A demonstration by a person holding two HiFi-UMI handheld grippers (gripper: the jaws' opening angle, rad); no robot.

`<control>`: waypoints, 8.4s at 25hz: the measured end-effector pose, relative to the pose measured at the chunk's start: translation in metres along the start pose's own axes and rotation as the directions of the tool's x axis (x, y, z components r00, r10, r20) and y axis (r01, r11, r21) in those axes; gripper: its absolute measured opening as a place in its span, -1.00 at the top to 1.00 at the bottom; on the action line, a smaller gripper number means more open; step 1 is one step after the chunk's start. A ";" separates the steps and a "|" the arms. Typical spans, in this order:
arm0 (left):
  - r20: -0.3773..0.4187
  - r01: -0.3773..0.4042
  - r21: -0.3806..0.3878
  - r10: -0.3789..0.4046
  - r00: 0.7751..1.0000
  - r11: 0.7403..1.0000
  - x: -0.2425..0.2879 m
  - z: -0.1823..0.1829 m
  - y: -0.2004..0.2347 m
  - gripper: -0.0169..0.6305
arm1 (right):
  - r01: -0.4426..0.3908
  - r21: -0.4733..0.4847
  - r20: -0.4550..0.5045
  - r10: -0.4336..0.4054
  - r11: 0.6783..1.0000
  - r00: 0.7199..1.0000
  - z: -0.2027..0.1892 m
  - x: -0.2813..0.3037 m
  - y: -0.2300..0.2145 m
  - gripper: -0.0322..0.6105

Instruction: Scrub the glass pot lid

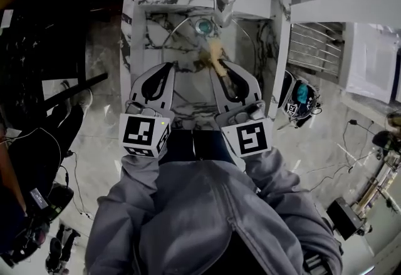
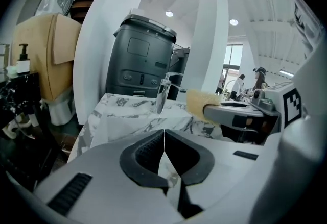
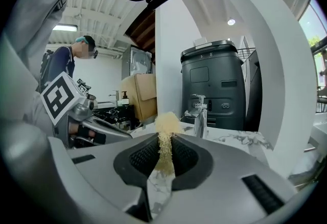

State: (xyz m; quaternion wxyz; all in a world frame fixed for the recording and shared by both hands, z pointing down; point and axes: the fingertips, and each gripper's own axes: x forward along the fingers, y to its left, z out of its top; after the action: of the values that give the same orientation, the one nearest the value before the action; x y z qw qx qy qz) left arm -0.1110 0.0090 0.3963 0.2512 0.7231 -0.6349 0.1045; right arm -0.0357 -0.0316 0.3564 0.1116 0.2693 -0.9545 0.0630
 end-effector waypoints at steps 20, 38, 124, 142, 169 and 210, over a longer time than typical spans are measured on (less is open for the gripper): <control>-0.379 -0.138 -0.269 0.027 0.925 0.953 0.060 -0.094 0.058 0.29 | -0.137 0.035 -0.153 0.140 0.990 0.978 -0.071 0.073 -0.002 0.72; -0.493 -0.175 -0.393 -0.046 0.869 0.903 0.087 -0.145 0.066 0.45 | -0.148 0.049 -0.255 0.155 0.988 0.954 -0.101 0.094 -0.020 0.72; -0.263 -0.190 -0.283 0.115 0.958 0.940 -0.003 -0.040 0.030 0.71 | -0.655 -0.077 -0.531 0.525 0.752 0.665 -0.097 -0.010 0.031 0.72; -0.302 -0.188 -0.281 0.099 0.948 0.941 0.009 -0.045 0.036 0.70 | -0.377 -0.496 -0.433 0.154 0.782 0.888 -0.111 0.101 -0.042 0.72; -0.319 -0.225 -0.326 0.117 0.940 0.918 0.013 -0.055 0.045 0.69 | -0.697 -0.267 -0.692 0.371 0.665 0.619 -0.202 0.025 0.025 0.72; -0.316 -0.235 -0.241 0.153 0.936 0.942 -0.005 -0.036 0.056 0.70 | -0.421 -0.409 -0.530 0.165 0.810 0.832 -0.125 0.074 -0.073 0.72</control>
State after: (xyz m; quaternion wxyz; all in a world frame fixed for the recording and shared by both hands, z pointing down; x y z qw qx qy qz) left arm -0.1603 0.0274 0.4373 0.4284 0.5909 -0.6679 0.1457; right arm -0.0360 -0.1082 0.5000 0.3952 0.0512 -0.9104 -0.1111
